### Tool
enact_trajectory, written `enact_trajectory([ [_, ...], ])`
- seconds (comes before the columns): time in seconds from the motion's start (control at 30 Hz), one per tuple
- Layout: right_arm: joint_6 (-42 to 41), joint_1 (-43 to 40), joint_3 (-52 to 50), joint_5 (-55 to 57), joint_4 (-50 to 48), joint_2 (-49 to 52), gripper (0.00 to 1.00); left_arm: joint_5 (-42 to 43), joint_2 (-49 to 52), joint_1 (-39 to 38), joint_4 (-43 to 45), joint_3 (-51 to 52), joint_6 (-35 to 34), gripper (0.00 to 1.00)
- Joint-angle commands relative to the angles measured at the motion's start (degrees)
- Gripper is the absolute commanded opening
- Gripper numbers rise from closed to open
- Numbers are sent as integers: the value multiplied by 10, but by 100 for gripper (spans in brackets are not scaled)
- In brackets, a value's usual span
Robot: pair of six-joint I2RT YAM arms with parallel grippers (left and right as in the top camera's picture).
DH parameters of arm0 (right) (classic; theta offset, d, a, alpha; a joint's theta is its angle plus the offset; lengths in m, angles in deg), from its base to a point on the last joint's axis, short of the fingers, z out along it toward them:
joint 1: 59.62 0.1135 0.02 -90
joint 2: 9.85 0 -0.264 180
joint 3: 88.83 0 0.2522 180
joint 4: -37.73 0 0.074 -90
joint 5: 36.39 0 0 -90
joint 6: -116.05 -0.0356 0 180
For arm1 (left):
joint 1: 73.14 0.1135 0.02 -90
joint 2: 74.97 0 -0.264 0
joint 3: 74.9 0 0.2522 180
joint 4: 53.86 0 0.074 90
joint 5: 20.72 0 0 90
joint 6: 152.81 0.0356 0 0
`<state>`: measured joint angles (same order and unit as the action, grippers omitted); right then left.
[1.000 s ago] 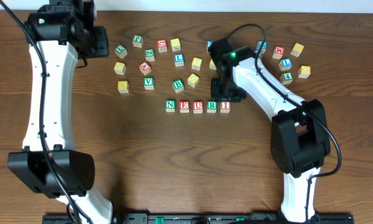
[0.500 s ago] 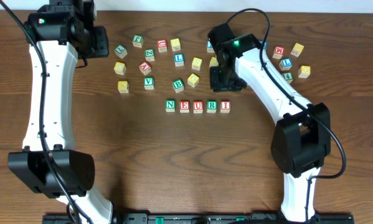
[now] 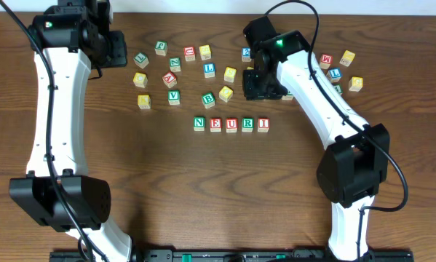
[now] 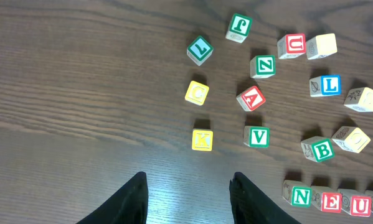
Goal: Spell out NEURIPS
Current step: 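Lift the right gripper and move it up toward the blue P block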
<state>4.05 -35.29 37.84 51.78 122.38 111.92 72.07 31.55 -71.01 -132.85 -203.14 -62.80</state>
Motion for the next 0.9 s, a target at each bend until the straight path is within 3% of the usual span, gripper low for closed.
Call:
enact_trajectory([
  [0.0, 11, -3, 20, -16, 4, -15, 41, -5, 0, -2, -1, -9, -1, 42],
  [0.87, 13, 5, 23, -15, -8, -15, 44, -5, 0, -2, -1, -9, -1, 42],
])
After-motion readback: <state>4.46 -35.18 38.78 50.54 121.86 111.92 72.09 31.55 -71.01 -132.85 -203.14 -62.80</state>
